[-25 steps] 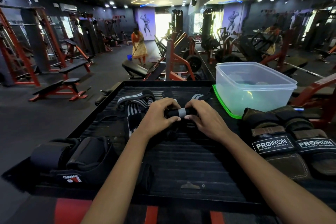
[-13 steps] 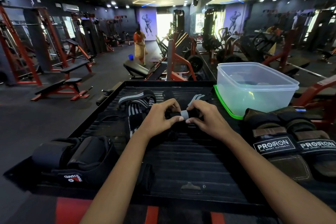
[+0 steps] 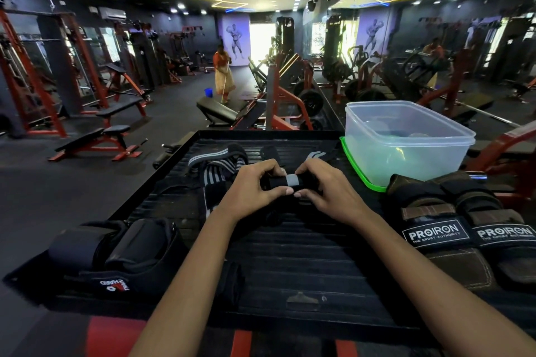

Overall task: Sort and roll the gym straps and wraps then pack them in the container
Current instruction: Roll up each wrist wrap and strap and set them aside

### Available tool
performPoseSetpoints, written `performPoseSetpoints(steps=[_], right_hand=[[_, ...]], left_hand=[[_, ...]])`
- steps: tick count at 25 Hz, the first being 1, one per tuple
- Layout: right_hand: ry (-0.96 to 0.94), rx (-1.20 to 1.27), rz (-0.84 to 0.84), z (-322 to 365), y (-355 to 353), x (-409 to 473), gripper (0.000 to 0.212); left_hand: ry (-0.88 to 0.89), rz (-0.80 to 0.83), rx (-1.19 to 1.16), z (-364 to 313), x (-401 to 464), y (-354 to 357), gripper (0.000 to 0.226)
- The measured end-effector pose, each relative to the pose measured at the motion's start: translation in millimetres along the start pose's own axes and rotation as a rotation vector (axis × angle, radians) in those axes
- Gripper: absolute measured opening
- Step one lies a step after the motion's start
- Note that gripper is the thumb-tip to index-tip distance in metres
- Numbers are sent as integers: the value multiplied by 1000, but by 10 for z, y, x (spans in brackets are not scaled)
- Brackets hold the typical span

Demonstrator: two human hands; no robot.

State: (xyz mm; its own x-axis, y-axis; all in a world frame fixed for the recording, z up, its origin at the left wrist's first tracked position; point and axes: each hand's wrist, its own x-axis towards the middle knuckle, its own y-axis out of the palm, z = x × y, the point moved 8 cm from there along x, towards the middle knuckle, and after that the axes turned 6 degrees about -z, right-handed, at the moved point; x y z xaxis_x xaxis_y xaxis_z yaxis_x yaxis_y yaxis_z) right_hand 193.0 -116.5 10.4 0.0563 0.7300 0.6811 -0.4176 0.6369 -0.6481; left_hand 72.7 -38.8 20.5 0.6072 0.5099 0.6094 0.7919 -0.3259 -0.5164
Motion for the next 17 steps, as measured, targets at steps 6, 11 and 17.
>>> performPoseSetpoints(steps=[6, 11, 17], right_hand=[[23, -19, 34, -54, 45, -13, 29], [31, -26, 61, -25, 43, -6, 42], [21, -87, 49, -34, 17, -17, 31]], left_hand=[[18, 15, 80, 47, 19, -14, 28], [-56, 41, 55, 66, 9, -6, 27], [-27, 99, 80, 22, -19, 55, 34]])
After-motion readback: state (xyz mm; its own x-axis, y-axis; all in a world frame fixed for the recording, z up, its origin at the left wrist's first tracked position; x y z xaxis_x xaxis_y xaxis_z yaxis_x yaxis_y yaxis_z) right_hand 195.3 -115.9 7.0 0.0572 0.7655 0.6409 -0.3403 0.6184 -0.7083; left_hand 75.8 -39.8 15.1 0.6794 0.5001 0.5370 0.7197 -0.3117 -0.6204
